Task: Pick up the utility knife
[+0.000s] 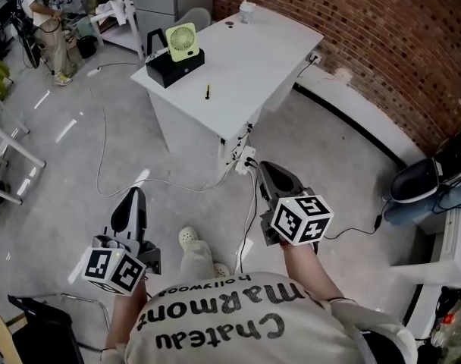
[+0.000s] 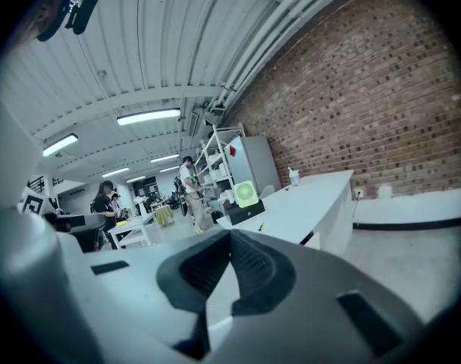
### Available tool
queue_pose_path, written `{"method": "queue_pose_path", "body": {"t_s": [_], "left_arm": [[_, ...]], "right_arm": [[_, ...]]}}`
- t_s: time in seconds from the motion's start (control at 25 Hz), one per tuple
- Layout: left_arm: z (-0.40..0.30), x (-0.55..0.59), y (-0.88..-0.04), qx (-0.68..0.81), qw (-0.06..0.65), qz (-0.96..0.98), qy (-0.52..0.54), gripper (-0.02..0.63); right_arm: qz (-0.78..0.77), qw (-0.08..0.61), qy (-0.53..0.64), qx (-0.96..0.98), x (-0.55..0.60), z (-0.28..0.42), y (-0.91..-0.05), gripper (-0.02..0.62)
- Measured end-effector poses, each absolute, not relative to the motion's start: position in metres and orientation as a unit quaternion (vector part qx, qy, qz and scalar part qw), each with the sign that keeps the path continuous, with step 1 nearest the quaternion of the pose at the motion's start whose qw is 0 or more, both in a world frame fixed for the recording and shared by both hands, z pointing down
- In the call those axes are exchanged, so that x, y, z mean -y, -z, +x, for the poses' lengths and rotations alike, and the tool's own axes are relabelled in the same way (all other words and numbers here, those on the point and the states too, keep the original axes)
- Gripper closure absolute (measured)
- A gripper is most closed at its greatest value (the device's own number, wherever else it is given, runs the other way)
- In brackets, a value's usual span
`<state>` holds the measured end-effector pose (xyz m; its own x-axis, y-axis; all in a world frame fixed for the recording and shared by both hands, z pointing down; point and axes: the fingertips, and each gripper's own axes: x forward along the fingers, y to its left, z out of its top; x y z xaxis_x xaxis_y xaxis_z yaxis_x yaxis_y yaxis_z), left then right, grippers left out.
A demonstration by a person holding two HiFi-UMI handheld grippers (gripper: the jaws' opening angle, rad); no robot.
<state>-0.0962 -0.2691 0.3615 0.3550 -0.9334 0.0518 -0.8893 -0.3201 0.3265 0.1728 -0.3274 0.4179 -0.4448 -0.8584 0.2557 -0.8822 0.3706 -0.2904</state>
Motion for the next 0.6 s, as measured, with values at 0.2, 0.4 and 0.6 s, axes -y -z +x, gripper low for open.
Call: {"method": "queue_pose_path", "body": {"t_s": [0.2, 0.4, 0.6], "left_arm": [[-0.107, 0.307, -0.353, 0.558, 0.143, 0.814, 0.079, 0.606], [-0.127, 0.344, -0.347, 0.555, 0.138, 0.816, 0.08, 0.606], [-0.162, 0.392, -0.343, 0.557, 0.134, 0.816, 0.083, 0.606]], "right_arm": [[0.533, 0.026, -0.189, 0.824, 0.363, 0.164, -0.412, 0.592], [0.538, 0.021, -0.189, 0.821, 0.399, 0.146, -0.409, 0.592], [0.544, 0.021, -0.192, 0.817, 0.45, 0.119, -0.415, 0.567]]}}
